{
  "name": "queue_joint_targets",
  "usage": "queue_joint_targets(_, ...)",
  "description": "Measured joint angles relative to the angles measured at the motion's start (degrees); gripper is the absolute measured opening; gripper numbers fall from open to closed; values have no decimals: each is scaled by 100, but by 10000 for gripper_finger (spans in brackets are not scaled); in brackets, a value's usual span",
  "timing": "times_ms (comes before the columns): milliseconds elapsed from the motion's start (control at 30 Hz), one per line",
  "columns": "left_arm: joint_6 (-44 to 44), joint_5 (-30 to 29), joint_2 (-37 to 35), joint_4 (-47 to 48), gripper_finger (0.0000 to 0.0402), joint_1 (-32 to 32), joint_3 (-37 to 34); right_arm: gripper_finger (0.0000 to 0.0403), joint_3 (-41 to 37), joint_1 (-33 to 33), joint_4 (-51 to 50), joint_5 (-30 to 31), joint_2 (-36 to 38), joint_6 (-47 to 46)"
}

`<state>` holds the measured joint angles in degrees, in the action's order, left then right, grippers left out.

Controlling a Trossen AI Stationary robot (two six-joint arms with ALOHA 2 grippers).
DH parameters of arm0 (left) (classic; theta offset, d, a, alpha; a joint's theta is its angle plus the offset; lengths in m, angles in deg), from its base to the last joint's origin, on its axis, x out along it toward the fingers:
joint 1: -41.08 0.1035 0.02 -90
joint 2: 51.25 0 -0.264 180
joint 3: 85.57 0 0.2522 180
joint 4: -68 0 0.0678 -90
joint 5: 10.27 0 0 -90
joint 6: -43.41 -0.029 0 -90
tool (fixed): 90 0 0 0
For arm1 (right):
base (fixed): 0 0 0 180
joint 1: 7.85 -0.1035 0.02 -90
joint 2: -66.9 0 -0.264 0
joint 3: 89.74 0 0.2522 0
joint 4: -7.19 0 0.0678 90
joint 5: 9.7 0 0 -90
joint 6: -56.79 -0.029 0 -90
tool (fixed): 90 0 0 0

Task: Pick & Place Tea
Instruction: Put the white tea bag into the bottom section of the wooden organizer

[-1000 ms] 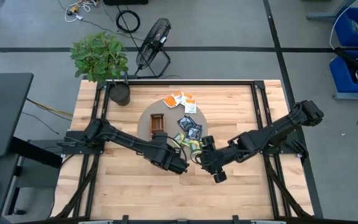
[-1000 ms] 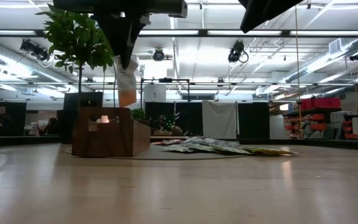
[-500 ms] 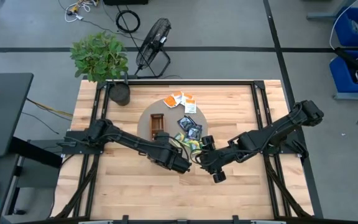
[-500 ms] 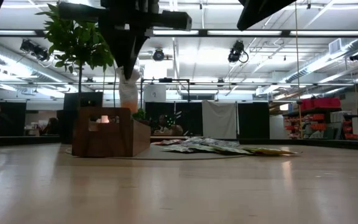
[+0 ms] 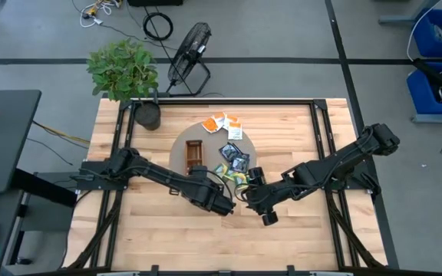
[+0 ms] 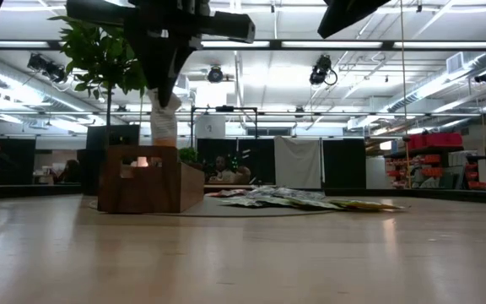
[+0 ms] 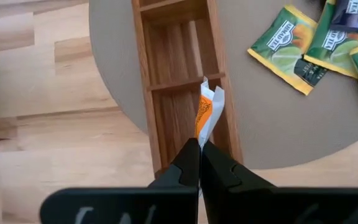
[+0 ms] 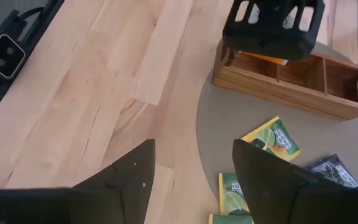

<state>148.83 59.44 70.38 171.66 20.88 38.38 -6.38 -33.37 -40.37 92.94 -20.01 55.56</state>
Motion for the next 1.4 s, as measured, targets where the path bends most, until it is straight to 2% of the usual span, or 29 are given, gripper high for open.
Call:
queue_joint_targets(267,-74,304,0,7,2,90,0,224,0,0,87,-1,0,-31)
queue_joint_targets(1000,-407,436,-2,-300,2,396,0,224,0,0,87,-2,0,-76)
queue_joint_targets(1200,-559,780,179,-400,2,464,-2,224,0,0,82,-2,0,-72)
queue_joint_targets(1400,-606,720,302,-465,2,494,-4,224,0,2,79,-3,0,-54)
